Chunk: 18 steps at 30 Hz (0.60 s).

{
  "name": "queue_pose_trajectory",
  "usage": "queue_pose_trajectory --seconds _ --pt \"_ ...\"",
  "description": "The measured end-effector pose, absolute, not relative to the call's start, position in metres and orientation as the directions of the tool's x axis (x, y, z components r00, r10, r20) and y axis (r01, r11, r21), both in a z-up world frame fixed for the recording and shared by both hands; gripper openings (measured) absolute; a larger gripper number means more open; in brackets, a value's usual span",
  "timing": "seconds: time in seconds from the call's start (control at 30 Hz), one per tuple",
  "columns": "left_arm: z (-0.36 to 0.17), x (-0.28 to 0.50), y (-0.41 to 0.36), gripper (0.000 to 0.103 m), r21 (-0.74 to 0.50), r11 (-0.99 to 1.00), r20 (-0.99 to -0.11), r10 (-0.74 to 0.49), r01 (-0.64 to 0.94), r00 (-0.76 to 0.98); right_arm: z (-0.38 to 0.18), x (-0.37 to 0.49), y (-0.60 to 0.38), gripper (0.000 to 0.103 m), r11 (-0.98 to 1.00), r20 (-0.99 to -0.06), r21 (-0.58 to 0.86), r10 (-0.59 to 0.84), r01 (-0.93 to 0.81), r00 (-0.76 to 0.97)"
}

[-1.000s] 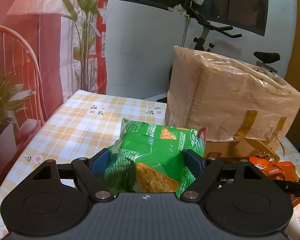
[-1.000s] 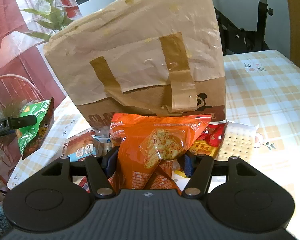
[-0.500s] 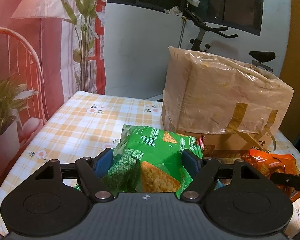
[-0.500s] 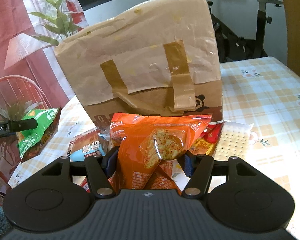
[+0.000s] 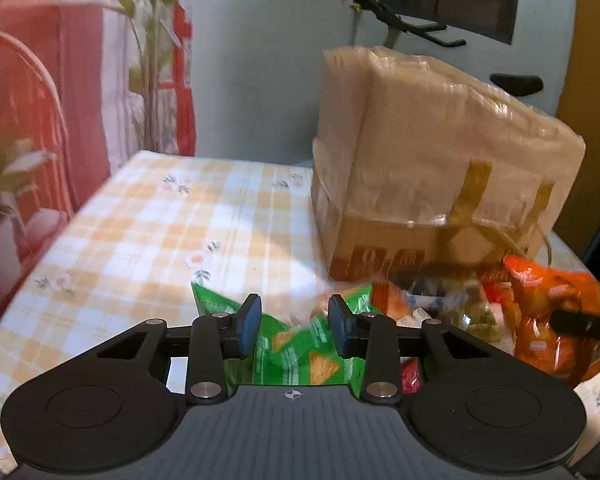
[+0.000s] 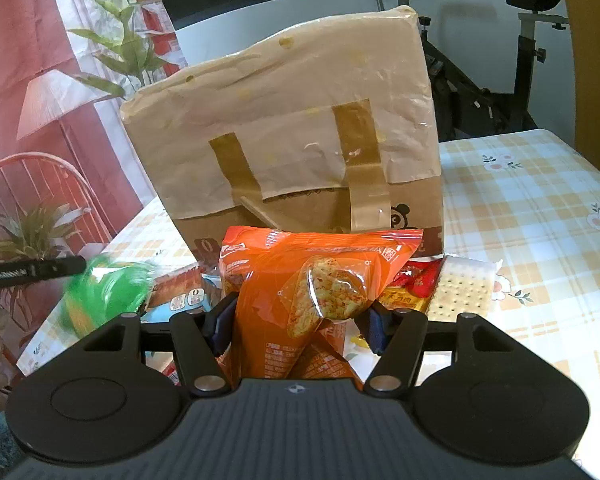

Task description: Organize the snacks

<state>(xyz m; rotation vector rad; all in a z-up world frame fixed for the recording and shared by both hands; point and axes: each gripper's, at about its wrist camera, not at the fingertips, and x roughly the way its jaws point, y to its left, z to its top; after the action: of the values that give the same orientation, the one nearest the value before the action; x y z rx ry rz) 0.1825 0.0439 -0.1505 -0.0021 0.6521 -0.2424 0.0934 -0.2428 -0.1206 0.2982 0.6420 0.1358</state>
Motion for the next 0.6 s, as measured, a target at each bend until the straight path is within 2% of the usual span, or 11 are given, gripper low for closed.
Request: queue_pose_trajectory --seconds 0.03,0.07,0.13,0.23,0.4,0.47,0.6 --pt "-0.152 0.183 0.045 0.045 -0.086 0.969 -0.596 -0.236 0.232 0.767 -0.121 0.094 -0.243 0.064 0.948 -0.570 0.317 0.217 -0.031 0.792" --pt "-0.153 0.185 0.046 0.057 -0.094 0.967 -0.603 -0.243 0.235 0.759 -0.122 0.094 -0.243 0.064 0.947 -0.572 0.318 0.218 -0.031 0.791" --pt "-0.154 0.189 0.047 0.073 -0.092 0.970 -0.631 -0.230 0.223 0.741 -0.121 0.093 -0.243 0.064 0.948 -0.572 0.316 0.220 -0.035 0.790" --pt "-0.155 0.186 0.056 0.074 -0.078 0.976 -0.646 -0.204 0.202 0.736 -0.121 0.093 -0.244 0.064 0.948 -0.572 0.317 0.221 -0.036 0.790" --pt "-0.143 0.170 0.081 0.086 -0.116 0.983 -0.630 -0.186 0.145 0.754 -0.120 0.093 -0.245 0.064 0.949 -0.568 0.313 0.220 -0.039 0.793" --pt "-0.141 0.164 0.094 0.091 -0.155 0.984 -0.634 -0.171 0.093 0.755 -0.120 0.093 -0.244 0.064 0.949 -0.566 0.311 0.222 -0.043 0.794" --pt "-0.147 0.161 0.121 0.092 -0.280 0.960 -0.679 -0.183 -0.020 0.711 -0.121 0.095 -0.242 0.064 0.948 -0.569 0.313 0.230 -0.051 0.790"
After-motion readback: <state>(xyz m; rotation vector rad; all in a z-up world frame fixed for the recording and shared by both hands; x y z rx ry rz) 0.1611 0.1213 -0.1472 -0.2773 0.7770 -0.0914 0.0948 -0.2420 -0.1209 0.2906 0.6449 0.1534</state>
